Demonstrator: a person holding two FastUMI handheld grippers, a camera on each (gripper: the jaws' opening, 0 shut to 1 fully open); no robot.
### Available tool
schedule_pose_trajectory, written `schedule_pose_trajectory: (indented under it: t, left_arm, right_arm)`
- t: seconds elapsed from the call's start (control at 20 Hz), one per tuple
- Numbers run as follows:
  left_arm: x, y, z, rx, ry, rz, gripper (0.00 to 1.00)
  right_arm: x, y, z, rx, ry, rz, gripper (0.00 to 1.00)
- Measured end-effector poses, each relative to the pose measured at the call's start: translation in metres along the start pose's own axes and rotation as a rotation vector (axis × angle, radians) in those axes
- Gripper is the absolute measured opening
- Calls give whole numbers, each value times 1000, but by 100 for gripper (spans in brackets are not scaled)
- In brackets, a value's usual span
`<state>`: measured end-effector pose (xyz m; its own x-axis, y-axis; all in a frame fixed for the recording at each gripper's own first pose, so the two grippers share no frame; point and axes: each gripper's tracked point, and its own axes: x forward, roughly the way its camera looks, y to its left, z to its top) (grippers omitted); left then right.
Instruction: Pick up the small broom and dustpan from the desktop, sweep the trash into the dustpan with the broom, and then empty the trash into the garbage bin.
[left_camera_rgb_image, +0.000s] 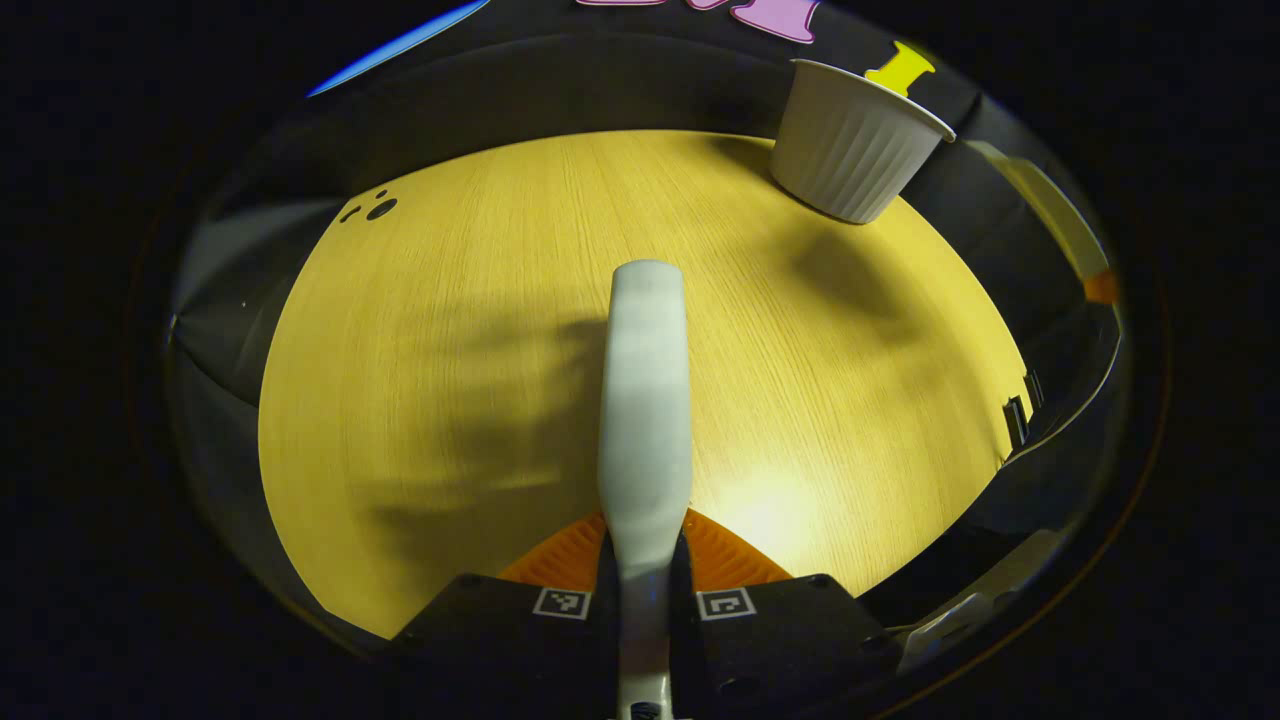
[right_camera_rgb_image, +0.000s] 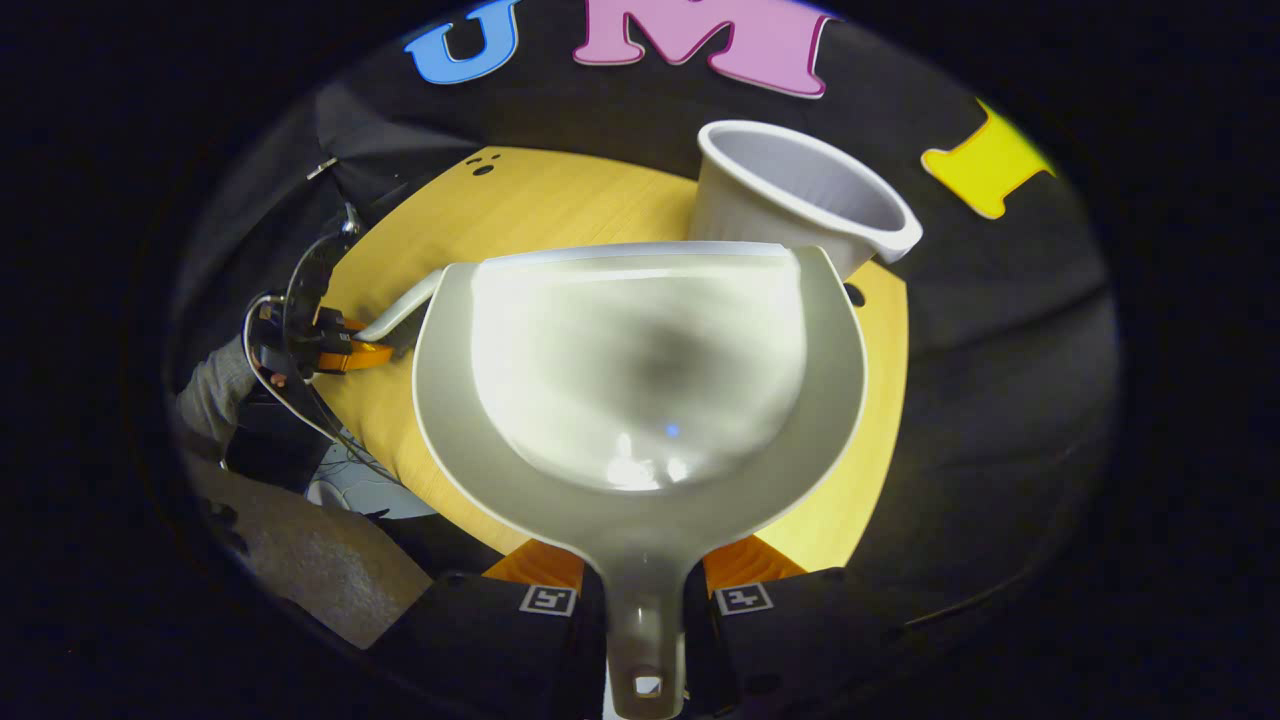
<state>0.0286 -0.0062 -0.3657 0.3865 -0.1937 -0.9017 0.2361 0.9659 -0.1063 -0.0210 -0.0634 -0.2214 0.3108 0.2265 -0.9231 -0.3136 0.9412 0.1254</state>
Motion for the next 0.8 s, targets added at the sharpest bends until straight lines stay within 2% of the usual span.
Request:
schedule_pose_trajectory:
  t: [0.05, 0.1, 0.45, 0.65, 0.7, 0.75, 0.8]
  left_arm:
    - [1, 2, 0, 3, 1, 9, 24]
    - [0, 6, 1, 9, 1, 21, 24]
    - [0, 12, -1, 43, 26, 86, 25]
    - [0, 12, -4, 27, 45, 94, 25]
    - [0, 12, -4, 28, 49, 98, 25]
    - [-1, 13, -5, 31, 53, 103, 25]
    - [-1, 14, -5, 36, 56, 107, 26]
  right_arm:
    - [15, 11, -10, 0, 21, 7, 40]
    - [32, 21, -21, 4, 39, 5, 36]
    - [116, 67, -50, 42, 99, -4, 35]
    - [135, 72, -50, 61, 116, -11, 35]
    - [138, 73, -50, 81, 117, -6, 40]
    - [138, 73, -50, 97, 120, 3, 36]
    - [138, 73, -51, 110, 119, 7, 36]
